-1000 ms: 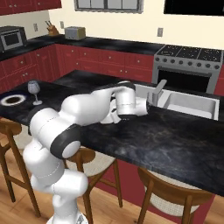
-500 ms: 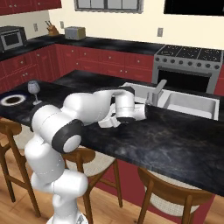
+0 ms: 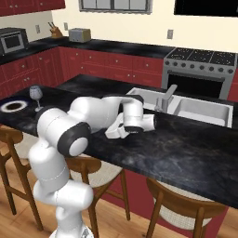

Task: Retrieve the wine glasses from the counter and place one next to each plate.

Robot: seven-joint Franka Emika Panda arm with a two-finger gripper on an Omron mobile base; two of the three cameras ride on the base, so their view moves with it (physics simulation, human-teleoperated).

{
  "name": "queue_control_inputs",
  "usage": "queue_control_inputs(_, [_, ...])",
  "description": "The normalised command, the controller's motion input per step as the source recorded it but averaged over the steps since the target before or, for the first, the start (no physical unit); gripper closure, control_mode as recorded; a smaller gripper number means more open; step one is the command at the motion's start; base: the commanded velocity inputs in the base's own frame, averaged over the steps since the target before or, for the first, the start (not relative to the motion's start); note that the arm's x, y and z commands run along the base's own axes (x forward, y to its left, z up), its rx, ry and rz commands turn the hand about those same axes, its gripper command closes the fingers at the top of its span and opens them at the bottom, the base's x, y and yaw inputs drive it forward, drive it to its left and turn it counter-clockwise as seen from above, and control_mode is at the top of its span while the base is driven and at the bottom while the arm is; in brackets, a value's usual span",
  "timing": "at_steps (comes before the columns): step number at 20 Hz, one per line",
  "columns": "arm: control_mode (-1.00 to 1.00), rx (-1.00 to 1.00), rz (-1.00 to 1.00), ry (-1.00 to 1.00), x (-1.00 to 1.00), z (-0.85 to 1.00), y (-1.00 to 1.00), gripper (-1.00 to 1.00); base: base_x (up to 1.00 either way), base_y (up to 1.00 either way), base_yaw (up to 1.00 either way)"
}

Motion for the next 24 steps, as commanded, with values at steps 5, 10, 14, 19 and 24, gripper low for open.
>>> queue_control_inputs(5, [-1.00,0.00,0.00,0.00,0.13,-0.24,0.00,1.00,0.00,0.00,0.00])
queue_control_inputs(10, [-1.00,0.00,0.00,-0.03,0.05,-0.09,0.00,1.00,0.00,0.00,0.00])
queue_control_inputs(14, [-1.00,-0.01,0.00,-0.04,0.00,-0.24,0.00,1.00,0.00,0.00,0.00])
queue_control_inputs(19, [-1.00,-0.02,0.00,0.00,0.00,-0.64,-0.02,1.00,0.00,0.00,0.00])
queue_control_inputs(24, [-1.00,-0.04,0.00,0.00,0.01,-0.73,-0.31,1.00,0.00,0.00,0.00])
